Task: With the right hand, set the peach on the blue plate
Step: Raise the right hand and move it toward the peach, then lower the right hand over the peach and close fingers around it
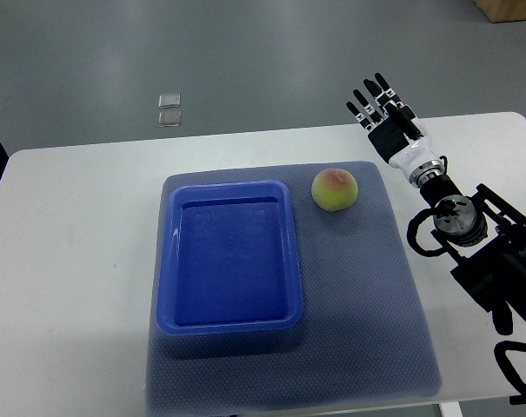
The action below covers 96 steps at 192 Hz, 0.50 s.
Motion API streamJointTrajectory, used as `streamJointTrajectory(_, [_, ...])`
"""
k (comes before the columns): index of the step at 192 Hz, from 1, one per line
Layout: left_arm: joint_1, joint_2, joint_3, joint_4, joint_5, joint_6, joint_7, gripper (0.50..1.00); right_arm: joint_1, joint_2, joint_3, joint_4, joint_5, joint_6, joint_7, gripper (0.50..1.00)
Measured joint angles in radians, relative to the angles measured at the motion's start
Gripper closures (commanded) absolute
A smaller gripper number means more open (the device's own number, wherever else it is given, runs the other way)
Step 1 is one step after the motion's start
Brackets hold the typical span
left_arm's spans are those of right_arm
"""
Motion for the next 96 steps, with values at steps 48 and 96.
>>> streamJointTrajectory(48, [0.000, 0.000, 0.001, 0.001, 0.000, 0.000, 0.000, 0.500, 0.172, -0.139, -0.208, 0.010, -0.307, 0.011, -0.027, 0.568])
streamJointTrajectory(96, [-0.003, 0.000, 0.001, -0.006, 0.002, -0.002, 0.000, 0.500, 0.481, -0.290, -0.601, 0.010, -0.629, 0.144, -0.095, 0.568])
